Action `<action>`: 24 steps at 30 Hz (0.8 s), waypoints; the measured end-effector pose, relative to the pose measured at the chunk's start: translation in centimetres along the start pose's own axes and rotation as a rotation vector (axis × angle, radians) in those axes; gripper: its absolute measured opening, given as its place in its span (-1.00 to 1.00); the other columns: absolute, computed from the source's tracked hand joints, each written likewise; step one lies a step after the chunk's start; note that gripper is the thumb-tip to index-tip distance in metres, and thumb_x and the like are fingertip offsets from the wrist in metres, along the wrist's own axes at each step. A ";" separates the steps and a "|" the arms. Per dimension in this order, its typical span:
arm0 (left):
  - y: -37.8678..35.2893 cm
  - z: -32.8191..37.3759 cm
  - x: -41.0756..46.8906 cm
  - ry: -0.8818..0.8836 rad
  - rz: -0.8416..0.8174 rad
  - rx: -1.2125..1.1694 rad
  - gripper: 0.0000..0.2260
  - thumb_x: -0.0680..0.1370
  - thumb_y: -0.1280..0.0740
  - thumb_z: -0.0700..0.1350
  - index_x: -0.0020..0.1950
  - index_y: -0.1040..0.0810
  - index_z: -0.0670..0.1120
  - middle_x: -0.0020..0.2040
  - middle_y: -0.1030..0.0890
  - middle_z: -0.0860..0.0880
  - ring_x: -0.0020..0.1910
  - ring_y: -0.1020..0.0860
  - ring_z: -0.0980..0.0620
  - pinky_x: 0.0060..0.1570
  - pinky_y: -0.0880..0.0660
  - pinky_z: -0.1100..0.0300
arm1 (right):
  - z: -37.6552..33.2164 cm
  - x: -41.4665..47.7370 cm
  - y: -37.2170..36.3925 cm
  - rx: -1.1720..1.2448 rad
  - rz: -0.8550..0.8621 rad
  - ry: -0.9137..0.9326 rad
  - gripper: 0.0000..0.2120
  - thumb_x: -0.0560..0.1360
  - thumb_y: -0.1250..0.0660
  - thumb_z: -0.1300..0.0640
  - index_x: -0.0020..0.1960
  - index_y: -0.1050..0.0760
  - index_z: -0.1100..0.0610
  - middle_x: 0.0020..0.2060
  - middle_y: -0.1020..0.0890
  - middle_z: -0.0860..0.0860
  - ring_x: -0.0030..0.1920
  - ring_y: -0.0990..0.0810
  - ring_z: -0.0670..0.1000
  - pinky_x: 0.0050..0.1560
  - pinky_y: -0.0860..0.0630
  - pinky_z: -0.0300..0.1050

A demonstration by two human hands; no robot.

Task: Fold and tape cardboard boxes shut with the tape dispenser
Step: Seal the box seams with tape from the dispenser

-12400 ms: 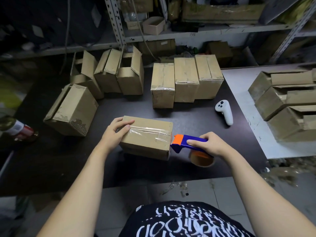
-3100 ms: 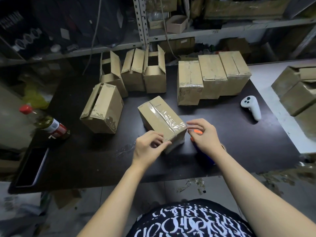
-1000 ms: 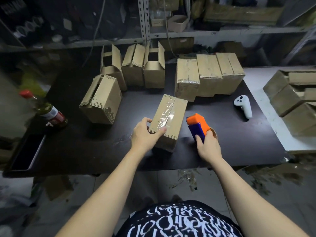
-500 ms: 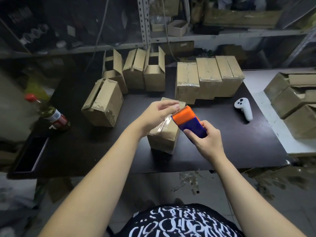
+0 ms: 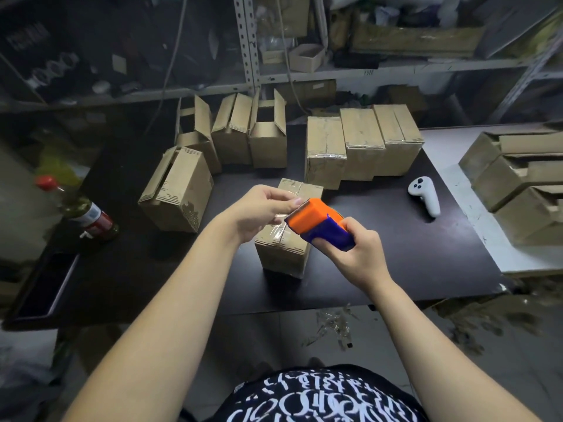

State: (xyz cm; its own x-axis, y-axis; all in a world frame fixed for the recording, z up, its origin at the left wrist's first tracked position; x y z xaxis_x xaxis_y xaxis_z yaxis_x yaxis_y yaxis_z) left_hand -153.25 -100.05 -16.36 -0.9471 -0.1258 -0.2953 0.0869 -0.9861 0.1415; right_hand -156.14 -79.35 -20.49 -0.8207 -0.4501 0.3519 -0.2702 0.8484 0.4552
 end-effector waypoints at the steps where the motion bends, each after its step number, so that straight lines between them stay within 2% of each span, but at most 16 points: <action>1: 0.1 0.1 0.0 -0.022 0.038 0.040 -0.84 0.55 -0.47 -0.03 0.03 -0.74 -0.09 -0.07 -0.72 -0.02 -0.02 -0.62 0.05 -0.02 -0.53 0.15 | -0.1 0.0 0.0 -0.007 0.006 0.007 -0.68 0.39 -0.55 -0.13 -0.12 -0.46 -0.03 -0.32 -0.54 -0.24 -0.33 -0.52 -0.13 -0.30 -0.36 -0.36; 3: 0.3 0.5 -0.3 -0.098 0.131 0.120 -0.86 0.57 -0.45 -0.05 0.03 -0.74 -0.08 -0.10 -0.73 0.01 -0.07 -0.65 0.13 -0.11 -0.55 0.26 | -0.3 0.1 0.0 -0.013 0.013 0.016 -0.68 0.38 -0.54 -0.14 -0.15 -0.43 -0.03 -0.36 -0.50 -0.25 -0.36 -0.51 -0.16 -0.34 -0.34 -0.38; 6: 0.2 1.1 -0.7 -0.200 0.227 0.175 -0.86 0.60 -0.42 -0.08 0.07 -0.74 -0.10 -0.06 -0.73 -0.01 0.02 -0.67 0.04 0.03 -0.61 0.12 | -0.8 0.6 0.2 -0.021 0.014 0.034 -0.66 0.39 -0.56 -0.10 -0.18 -0.37 -0.15 -0.40 -0.47 -0.25 -0.35 -0.52 -0.19 -0.35 -0.33 -0.41; 8: -0.1 1.7 -1.1 -0.238 0.266 0.203 -0.86 0.61 -0.41 -0.09 0.07 -0.74 -0.09 -0.06 -0.73 0.02 0.01 -0.67 0.07 0.00 -0.60 0.20 | -0.9 0.7 0.2 -0.023 0.016 0.042 -0.63 0.41 -0.58 -0.06 -0.18 -0.34 -0.21 -0.41 -0.46 -0.26 -0.36 -0.52 -0.18 -0.35 -0.33 -0.41; 10: -0.4 2.2 -1.3 -0.259 0.297 0.225 -0.86 0.62 -0.40 -0.10 0.08 -0.74 -0.08 -0.06 -0.72 0.05 0.00 -0.66 0.11 -0.04 -0.57 0.30 | -0.5 0.7 0.2 -0.025 0.008 0.034 -0.70 0.41 -0.53 -0.14 -0.17 -0.38 -0.17 -0.40 -0.49 -0.25 -0.36 -0.52 -0.16 -0.35 -0.33 -0.39; 13: -0.9 2.3 -1.2 -0.266 0.311 0.233 -0.85 0.60 -0.42 -0.10 0.10 -0.73 -0.10 -0.03 -0.72 0.03 0.02 -0.65 0.08 -0.04 -0.56 0.26 | 0.3 0.4 0.2 -0.040 -0.005 0.015 -0.70 0.41 -0.45 -0.25 -0.15 -0.41 -0.12 -0.38 -0.52 -0.24 -0.36 -0.52 -0.13 -0.35 -0.35 -0.35; 16: -1.3 2.1 -1.1 -0.259 0.342 0.244 -0.85 0.60 -0.42 -0.10 0.11 -0.73 -0.10 -0.03 -0.70 0.05 0.02 -0.64 0.08 -0.10 -0.51 0.34 | 0.6 0.2 0.1 -0.036 -0.020 0.009 -0.71 0.42 -0.47 -0.19 -0.09 -0.45 -0.05 -0.34 -0.53 -0.28 -0.31 -0.56 -0.20 -0.31 -0.39 -0.40; 20: -1.5 1.8 -1.0 -0.257 0.364 0.287 -0.88 0.60 -0.43 -0.09 0.09 -0.73 -0.06 -0.09 -0.67 0.12 -0.07 -0.61 0.23 -0.23 -0.46 0.51 | 1.0 0.0 0.0 -0.064 -0.028 -0.008 -0.68 0.41 -0.44 -0.23 -0.09 -0.46 -0.04 -0.34 -0.52 -0.29 -0.30 -0.55 -0.21 -0.30 -0.38 -0.41; 24: -0.9 1.5 -1.0 -0.257 0.385 0.289 -0.87 0.59 -0.44 -0.11 0.09 -0.73 -0.08 -0.11 -0.67 0.14 -0.10 -0.60 0.27 -0.26 -0.44 0.56 | 1.3 -0.2 -0.4 -0.138 -0.057 -0.030 -0.68 0.43 -0.48 -0.20 -0.09 -0.44 -0.03 -0.33 -0.50 -0.29 -0.32 -0.54 -0.21 -0.32 -0.36 -0.43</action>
State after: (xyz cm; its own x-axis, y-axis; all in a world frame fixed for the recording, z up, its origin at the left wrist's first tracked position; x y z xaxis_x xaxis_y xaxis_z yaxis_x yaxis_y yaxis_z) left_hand -152.84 -98.90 -14.72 -0.9117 -0.4058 0.0647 0.3883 -0.7994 0.4584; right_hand -156.52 -79.26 -21.86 -0.8213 -0.4859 0.2988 -0.2464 0.7746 0.5825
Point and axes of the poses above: each hand's wrist, its own x-axis towards the middle knuckle, its own y-axis out of the back of the hand, z = x × y, the point moved 5 cm from there along x, towards the middle knuckle
